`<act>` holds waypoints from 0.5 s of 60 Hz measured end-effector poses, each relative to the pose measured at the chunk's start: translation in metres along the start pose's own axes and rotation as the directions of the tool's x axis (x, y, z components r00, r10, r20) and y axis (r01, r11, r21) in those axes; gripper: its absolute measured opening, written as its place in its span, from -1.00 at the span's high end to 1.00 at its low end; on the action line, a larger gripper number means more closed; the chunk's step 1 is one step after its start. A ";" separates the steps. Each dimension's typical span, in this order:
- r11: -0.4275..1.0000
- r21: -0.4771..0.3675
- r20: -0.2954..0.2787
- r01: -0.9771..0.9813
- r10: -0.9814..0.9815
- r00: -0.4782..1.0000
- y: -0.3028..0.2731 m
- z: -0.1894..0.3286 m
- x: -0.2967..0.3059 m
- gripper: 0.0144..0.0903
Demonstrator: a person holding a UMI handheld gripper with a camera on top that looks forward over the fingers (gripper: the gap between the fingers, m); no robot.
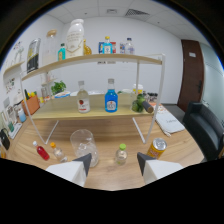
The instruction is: Make me a cup of Vodka Sunrise.
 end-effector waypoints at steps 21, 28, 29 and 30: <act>0.998 -0.041 0.030 0.052 -0.051 0.998 0.002 -0.041 -0.061 -0.88; 0.998 -0.039 0.040 0.046 -0.044 0.998 0.001 -0.044 -0.073 -0.88; 0.998 -0.041 0.041 0.046 -0.044 0.998 0.001 -0.044 -0.075 -0.88; 0.998 -0.042 0.042 0.047 -0.045 0.998 0.002 -0.044 -0.077 -0.88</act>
